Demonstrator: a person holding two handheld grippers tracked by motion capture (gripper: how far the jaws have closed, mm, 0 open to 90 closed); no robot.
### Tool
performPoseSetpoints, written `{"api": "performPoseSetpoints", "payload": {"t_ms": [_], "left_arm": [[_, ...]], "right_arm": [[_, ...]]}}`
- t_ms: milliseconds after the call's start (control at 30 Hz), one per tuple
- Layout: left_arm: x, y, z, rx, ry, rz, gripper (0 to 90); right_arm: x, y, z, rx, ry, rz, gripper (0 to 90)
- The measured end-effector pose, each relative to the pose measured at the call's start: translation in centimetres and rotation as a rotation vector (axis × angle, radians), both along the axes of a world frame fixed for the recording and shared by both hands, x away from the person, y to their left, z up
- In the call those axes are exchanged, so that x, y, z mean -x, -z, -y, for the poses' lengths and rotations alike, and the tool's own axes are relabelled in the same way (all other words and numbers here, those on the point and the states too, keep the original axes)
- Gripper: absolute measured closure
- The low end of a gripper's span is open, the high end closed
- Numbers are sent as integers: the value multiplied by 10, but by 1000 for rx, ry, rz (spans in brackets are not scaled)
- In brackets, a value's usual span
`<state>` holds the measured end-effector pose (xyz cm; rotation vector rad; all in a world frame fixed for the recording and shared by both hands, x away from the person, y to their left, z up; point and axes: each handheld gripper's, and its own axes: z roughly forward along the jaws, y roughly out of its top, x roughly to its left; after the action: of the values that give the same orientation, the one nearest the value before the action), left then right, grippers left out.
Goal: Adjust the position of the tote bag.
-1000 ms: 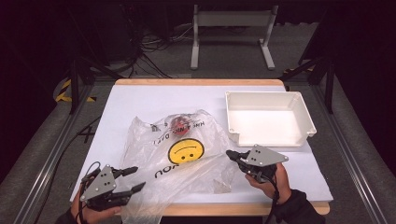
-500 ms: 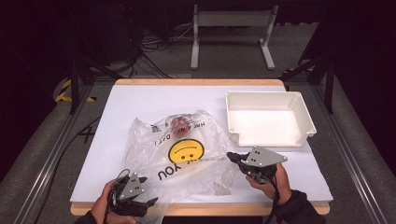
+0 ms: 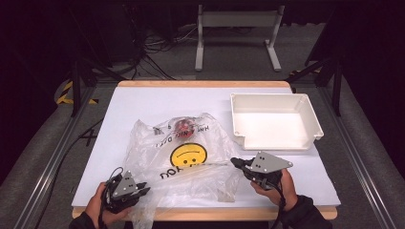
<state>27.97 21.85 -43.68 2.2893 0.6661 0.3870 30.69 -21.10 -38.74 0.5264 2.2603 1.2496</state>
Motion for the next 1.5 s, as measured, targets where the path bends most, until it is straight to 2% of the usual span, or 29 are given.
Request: {"api": "performPoseSetpoints", "payload": {"t_ms": [33, 67, 200, 333, 367, 400, 567, 733, 767, 800, 1000, 1100, 1133, 1500], "left_arm": [[2, -7, -5, 43, 5, 16, 865], [2, -7, -5, 43, 5, 16, 876], [9, -27, -14, 110, 1, 96, 888], [11, -42, -19, 148, -7, 158, 894], [10, -46, -20, 148, -10, 174, 894], [10, -46, -20, 148, -10, 174, 894], [6, -68, -21, 185, -23, 250, 894], [1, -83, -21, 203, -30, 296, 894], [1, -83, -21, 203, -30, 296, 894], [-2, -89, -20, 223, -32, 309, 894], [-9, -98, -20, 241, -45, 341, 894], [-12, -100, -21, 254, -55, 340, 894], [-15, -101, -22, 270, -61, 339, 894], [-28, -107, -26, 287, -89, 368, 893]], "right_arm": [[0, -1, 0, -7, 7, 2, 900], [0, -1, 1, -9, 5, 5, 900], [0, -4, -1, -14, 5, 14, 900], [0, -11, -3, -22, 7, 33, 900], [0, -12, -4, -24, 8, 35, 900], [0, -12, -4, -24, 8, 35, 900], [-6, -24, -7, -29, 20, 68, 900], [-13, -34, -9, -40, 34, 82, 900], [-13, -34, -9, -40, 34, 82, 900], [-16, -37, -11, -39, 34, 88, 900], [-22, -46, -14, -39, 51, 102, 899], [-24, -49, -15, -43, 56, 110, 900], [-28, -52, -16, -45, 60, 116, 900], [-46, -68, -23, -55, 88, 146, 900]]}}
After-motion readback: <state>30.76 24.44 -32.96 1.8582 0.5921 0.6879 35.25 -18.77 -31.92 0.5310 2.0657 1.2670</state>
